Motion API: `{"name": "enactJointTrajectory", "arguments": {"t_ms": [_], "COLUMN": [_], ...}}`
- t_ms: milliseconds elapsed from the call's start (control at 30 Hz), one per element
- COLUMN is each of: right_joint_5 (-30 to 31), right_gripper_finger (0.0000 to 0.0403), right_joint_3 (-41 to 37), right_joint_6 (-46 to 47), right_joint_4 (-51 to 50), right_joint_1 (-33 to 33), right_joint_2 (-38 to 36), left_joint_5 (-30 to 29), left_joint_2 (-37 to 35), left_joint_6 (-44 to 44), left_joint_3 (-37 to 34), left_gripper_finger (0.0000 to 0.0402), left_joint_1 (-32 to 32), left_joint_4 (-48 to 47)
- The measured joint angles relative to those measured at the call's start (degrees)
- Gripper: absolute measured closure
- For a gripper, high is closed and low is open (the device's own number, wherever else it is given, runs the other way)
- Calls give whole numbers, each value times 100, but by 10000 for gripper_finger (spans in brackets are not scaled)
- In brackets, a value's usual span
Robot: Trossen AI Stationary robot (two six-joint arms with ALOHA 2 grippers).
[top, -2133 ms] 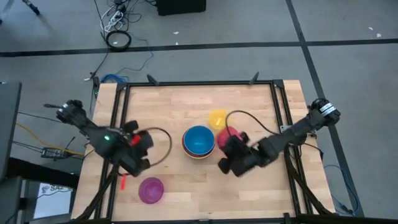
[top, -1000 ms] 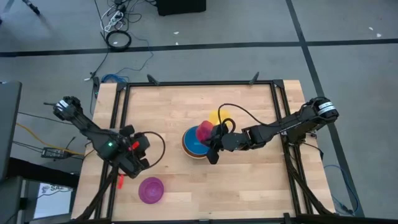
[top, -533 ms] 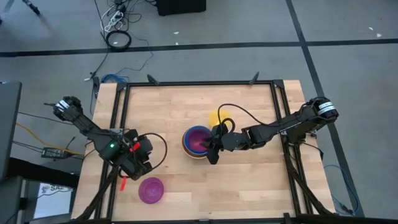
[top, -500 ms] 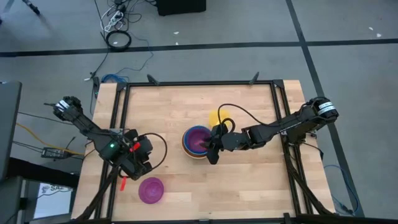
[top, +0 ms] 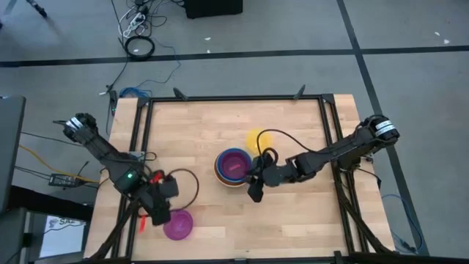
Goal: Nest bowls inside each other
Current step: Stack the yellow bowl on top of the red bowl
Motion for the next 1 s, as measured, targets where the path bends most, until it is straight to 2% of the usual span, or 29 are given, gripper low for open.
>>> {"name": "enactJointTrajectory", "arguments": {"t_ms": [133, 367, 667, 1000], "right_joint_5": [161, 367, 535, 582], "right_gripper_finger": [280, 280, 281, 282], "right_joint_3": [0, 0, 0, 0], "right_joint_6": [332, 834, 1064, 1066], "right_joint_4": [-241, -569, -710, -713], "right_joint_1": [320, 745, 850, 844], "right_joint_2": [0, 0, -4, -4], "left_joint_5": [99, 288, 410, 430], "left_joint_2": [65, 518, 932, 1049], "left_joint_6": [-249, -458, -356, -339], "left_joint_3": [-345, -722, -733, -731], "left_gripper_finger": [275, 275, 275, 275], "left_joint_1": [-121, -207, -218, -218], "left_joint_4": [686, 835, 907, 1126]}}
